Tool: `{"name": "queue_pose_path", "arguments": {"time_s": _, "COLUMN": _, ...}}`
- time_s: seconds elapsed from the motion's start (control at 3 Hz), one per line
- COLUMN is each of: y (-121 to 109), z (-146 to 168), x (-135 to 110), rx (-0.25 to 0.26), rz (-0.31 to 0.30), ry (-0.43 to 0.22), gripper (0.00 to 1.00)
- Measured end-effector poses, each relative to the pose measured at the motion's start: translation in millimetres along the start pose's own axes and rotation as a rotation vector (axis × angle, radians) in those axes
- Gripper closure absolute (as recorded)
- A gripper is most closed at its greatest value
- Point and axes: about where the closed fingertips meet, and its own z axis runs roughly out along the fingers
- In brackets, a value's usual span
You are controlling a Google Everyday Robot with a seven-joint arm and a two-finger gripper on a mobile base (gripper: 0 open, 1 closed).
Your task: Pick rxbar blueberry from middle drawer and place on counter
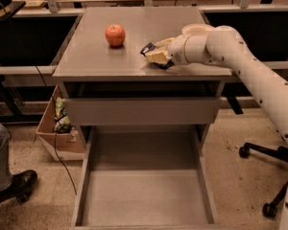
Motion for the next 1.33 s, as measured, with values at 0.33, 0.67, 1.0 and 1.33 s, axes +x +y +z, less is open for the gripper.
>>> {"name": "queue_pose_path", "arguments": {"time_s": 0.33, "y": 2, "z": 2, "x": 0, "rx": -0.008, "rz": 0.001, "ry": 0.001, "gripper": 0.27}}
{"name": "queue_pose_path", "arguments": {"time_s": 0.67, "y": 9, "z": -1, "x": -4, "rx": -0.026, "rz": -0.005, "ry": -0.003, "gripper": 0.04}}
{"name": "queue_pose_path", "arguments": {"time_s": 1.0, "y": 3, "z": -22, "x": -17, "rx": -0.038, "rz": 0.01, "ry": -0.053, "gripper": 0.0}}
{"name": "queue_pose_path", "arguments": {"time_s": 1.33, "y": -11, "z": -46, "x": -27, "rx": -0.038, "rz": 0.028, "ry": -0.089, "gripper": 0.0}}
